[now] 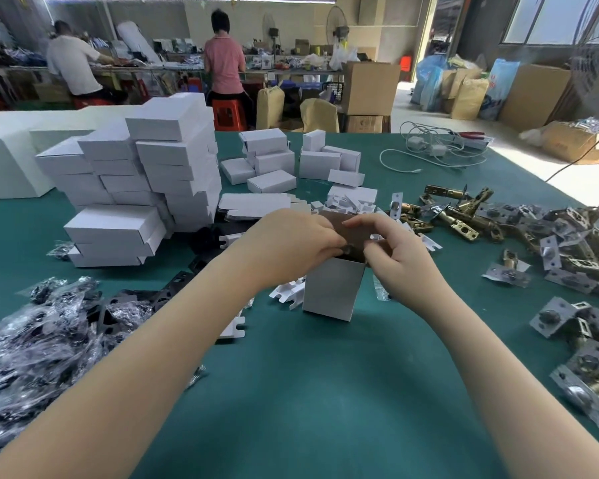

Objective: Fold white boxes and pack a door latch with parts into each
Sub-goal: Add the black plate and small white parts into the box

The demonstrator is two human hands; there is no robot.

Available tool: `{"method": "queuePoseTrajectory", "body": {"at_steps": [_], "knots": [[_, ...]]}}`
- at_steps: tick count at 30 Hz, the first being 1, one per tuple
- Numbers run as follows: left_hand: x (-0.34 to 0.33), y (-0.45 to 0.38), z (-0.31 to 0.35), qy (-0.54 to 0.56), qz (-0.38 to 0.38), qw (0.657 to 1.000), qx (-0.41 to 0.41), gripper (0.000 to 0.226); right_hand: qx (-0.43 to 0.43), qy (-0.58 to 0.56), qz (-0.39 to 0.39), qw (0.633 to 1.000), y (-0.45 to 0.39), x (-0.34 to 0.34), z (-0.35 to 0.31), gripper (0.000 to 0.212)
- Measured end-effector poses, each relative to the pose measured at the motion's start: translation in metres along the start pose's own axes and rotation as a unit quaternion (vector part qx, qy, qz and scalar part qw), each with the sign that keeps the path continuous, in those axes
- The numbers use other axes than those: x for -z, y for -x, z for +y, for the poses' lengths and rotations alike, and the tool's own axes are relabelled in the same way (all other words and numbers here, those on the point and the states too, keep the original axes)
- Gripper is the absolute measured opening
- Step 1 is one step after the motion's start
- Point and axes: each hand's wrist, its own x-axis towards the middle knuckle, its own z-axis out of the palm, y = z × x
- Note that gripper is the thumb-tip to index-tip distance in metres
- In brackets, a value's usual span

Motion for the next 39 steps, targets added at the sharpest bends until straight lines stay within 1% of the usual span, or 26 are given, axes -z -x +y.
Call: {"method": "queuePoseTrajectory", "body": {"at_steps": [2, 4, 6, 11, 16, 23, 25, 30, 32, 34, 37, 39], "knots": [[0.001, 0.001, -0.002, 0.011, 0.003, 1.000, 0.003, 0.034, -0.005, -0.001, 0.002, 1.000, 0.000, 0.000, -0.001, 0.046], [0.000, 0.002, -0.004, 0.027, 0.029, 0.999, 0.030, 0.027, -0.007, -0.004, 0.001, 1.000, 0.001, 0.000, -0.001, 0.048], [-0.001, 0.001, -0.004, 0.030, 0.035, 0.997, 0.056, 0.019, -0.010, -0.013, -0.001, 1.000, 0.001, 0.000, -0.001, 0.048], [0.003, -0.003, -0.001, 0.038, 0.002, 0.997, 0.069, 0.020, -0.015, -0.015, 0.002, 1.000, 0.000, -0.001, -0.001, 0.045], [0.010, -0.003, 0.000, 0.084, -0.015, 0.993, 0.082, 0.017, 0.001, -0.016, 0.009, 1.000, 0.001, -0.004, 0.000, 0.052], [0.013, -0.004, 0.000, 0.103, -0.025, 0.989, 0.098, 0.014, 0.006, -0.035, 0.018, 0.999, 0.000, -0.008, 0.003, 0.040], [0.015, -0.005, 0.000, 0.102, -0.030, 0.989, 0.104, 0.013, -0.003, -0.054, 0.031, 0.998, -0.002, -0.012, 0.004, 0.038], [0.022, -0.008, 0.001, 0.125, -0.036, 0.986, 0.108, 0.010, -0.038, -0.113, 0.098, 0.988, -0.009, -0.021, 0.002, 0.037], [0.025, -0.009, 0.000, 0.129, -0.028, 0.985, 0.114, 0.009, -0.054, -0.133, 0.113, 0.983, -0.013, -0.020, -0.001, 0.038], [0.030, -0.010, 0.000, 0.113, -0.004, 0.986, 0.121, 0.010, -0.056, -0.141, 0.123, 0.981, -0.020, -0.016, -0.006, 0.038], [0.045, -0.015, -0.001, 0.085, 0.043, 0.988, 0.122, 0.017, -0.033, -0.130, 0.138, 0.981, -0.035, -0.008, -0.019, 0.037], [0.058, -0.020, -0.003, 0.066, 0.058, 0.989, 0.121, 0.022, -0.010, -0.118, 0.149, 0.982, -0.046, -0.002, -0.031, 0.037]]}}
